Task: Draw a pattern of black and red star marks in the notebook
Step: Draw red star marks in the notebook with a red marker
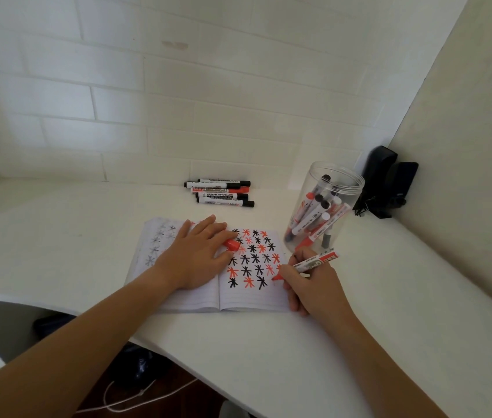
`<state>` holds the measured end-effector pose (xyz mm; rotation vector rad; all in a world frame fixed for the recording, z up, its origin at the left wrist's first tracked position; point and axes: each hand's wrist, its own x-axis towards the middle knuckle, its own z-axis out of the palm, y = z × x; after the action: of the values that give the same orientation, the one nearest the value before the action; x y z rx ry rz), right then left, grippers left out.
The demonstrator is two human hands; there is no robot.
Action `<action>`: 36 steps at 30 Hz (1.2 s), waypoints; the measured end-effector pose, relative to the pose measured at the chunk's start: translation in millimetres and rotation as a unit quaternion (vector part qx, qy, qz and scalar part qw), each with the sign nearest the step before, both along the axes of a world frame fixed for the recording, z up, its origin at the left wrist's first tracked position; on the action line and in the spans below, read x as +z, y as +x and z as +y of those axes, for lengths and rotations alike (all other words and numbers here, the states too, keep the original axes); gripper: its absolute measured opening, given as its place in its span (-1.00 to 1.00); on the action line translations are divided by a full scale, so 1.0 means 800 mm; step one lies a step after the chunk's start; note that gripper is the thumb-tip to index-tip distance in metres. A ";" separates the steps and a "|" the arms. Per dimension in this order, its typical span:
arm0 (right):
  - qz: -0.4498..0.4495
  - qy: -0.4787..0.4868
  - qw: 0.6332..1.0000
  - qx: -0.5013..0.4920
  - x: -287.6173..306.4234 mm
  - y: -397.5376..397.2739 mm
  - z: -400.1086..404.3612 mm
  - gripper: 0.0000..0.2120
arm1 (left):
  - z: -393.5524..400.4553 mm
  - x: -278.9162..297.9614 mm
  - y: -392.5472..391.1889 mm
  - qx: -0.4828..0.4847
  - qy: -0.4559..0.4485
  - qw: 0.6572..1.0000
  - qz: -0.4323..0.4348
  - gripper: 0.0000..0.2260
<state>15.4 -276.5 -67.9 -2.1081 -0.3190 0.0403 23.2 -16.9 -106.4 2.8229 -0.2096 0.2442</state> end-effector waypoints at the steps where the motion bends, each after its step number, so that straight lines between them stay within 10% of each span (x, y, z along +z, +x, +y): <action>1: -0.006 0.004 1.000 0.004 0.000 -0.001 0.001 -0.82 | 0.000 -0.001 0.000 0.000 0.001 1.000 0.000 -0.35; 26: 0.040 0.002 0.999 0.025 -0.002 0.000 0.000 -0.82 | -0.001 0.003 -0.003 -0.007 -0.027 1.000 -0.004 -0.40; 36: -0.070 0.098 0.992 0.043 0.004 0.003 -0.001 -0.84 | 0.000 0.010 -0.007 -0.073 -0.141 0.973 -0.165 -0.87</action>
<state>17.4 -277.7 -65.0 -1.9050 -0.4783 -0.0844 17.3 -17.2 -98.5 2.4573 -0.4170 0.6555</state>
